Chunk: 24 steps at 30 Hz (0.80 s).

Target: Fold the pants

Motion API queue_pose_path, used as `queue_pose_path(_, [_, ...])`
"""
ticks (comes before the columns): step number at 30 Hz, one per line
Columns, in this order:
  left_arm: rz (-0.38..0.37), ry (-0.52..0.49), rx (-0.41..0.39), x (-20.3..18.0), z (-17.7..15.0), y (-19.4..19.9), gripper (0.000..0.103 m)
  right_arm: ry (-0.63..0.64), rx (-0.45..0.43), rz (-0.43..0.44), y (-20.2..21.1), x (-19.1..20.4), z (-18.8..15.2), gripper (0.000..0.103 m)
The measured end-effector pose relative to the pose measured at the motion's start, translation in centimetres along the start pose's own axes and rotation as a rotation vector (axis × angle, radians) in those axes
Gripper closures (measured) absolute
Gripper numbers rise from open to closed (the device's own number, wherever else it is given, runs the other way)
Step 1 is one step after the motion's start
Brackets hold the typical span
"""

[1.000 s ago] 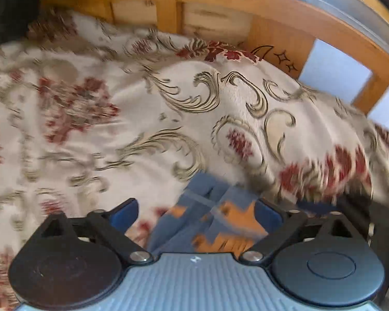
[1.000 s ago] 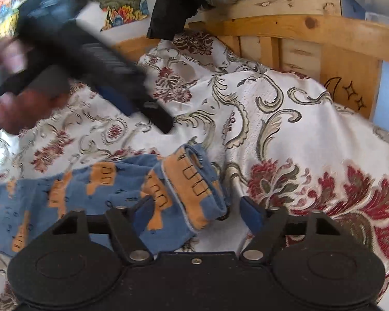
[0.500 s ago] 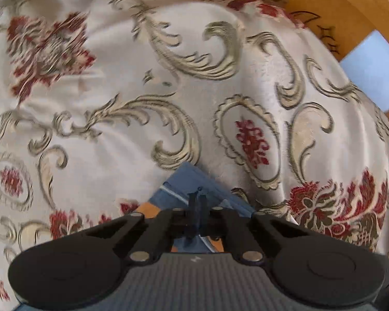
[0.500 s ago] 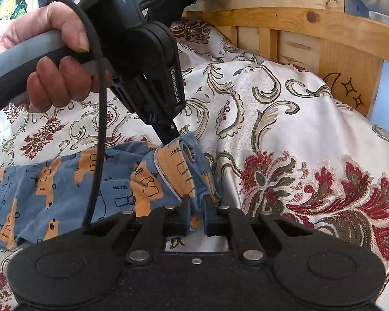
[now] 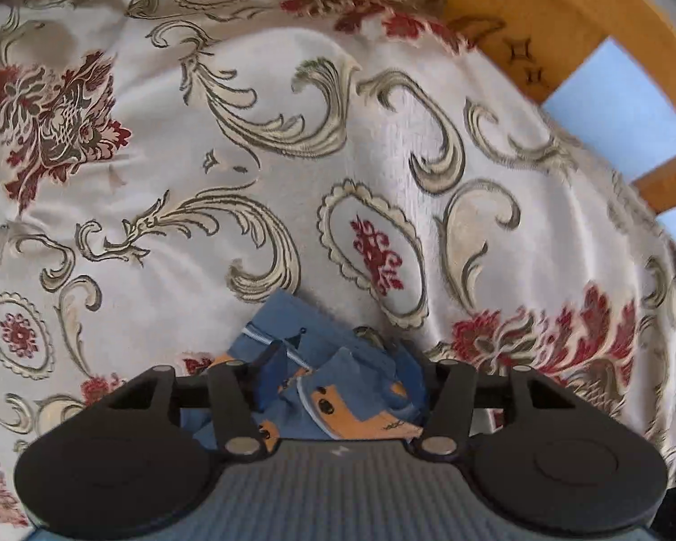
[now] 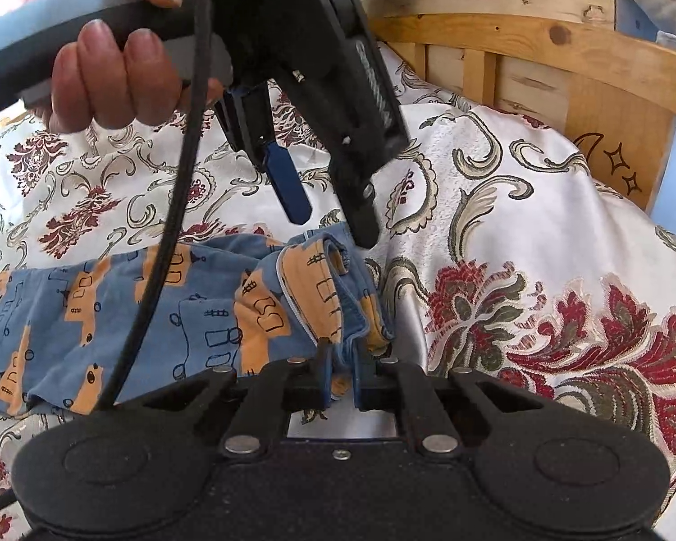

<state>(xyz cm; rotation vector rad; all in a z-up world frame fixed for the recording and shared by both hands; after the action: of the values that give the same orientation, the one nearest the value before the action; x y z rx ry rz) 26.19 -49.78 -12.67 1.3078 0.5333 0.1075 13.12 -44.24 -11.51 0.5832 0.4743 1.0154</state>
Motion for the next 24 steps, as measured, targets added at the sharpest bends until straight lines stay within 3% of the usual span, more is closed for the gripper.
queue_pose_path(2, [0.045,-0.005,0.028,0.0,-0.1,-0.6,0.067,0.006,0.0,0.003,0.0,0.1,0.0,0.094])
queue_pose_path(4, [0.045,0.004,0.046,-0.1,-0.4,-1.0,0.089,0.019,-0.003,0.002,0.0,0.4,0.0,0.095])
queue_pose_path(7, [0.047,0.022,0.037,-0.1,-0.9,-1.2,0.098,0.018,-0.023,-0.008,0.1,0.3,0.2,0.096])
queue_pose_path(14, [0.085,0.108,-0.174,0.0,-0.8,4.2,0.099,-0.028,-0.118,-0.03,0.5,-0.6,2.1,0.097])
queue_pose_path(17, [0.14,0.104,-0.262,-0.4,0.8,4.7,0.099,-0.041,-0.074,-0.037,-0.8,-1.0,2.0,0.097])
queue_pose_path(19, [0.168,0.086,-0.264,-0.4,1.3,3.6,0.096,-0.036,0.003,-0.041,-2.4,-1.0,1.3,0.096])
queue_pose_path(22, [0.202,0.118,-0.247,0.7,1.5,1.7,0.078,-0.055,0.004,-0.059,-2.8,-1.6,1.6,0.082])
queue_pose_path(24, [0.197,0.104,-0.307,1.5,1.0,1.7,0.066,-0.063,-0.002,-0.059,-2.5,-1.8,1.6,0.068])
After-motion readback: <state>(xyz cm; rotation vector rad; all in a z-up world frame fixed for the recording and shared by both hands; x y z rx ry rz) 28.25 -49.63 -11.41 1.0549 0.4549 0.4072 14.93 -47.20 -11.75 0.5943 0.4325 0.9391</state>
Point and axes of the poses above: each gripper's, at about its wrist camera, not at the fingertips, and y roughly against the way its jaws point, x to its left, z to its top, the point moved 9 cm from there along -y, roughly the way its jaws point, and after that the axes turned 12 degrees about -z, right-handed, at the moved point
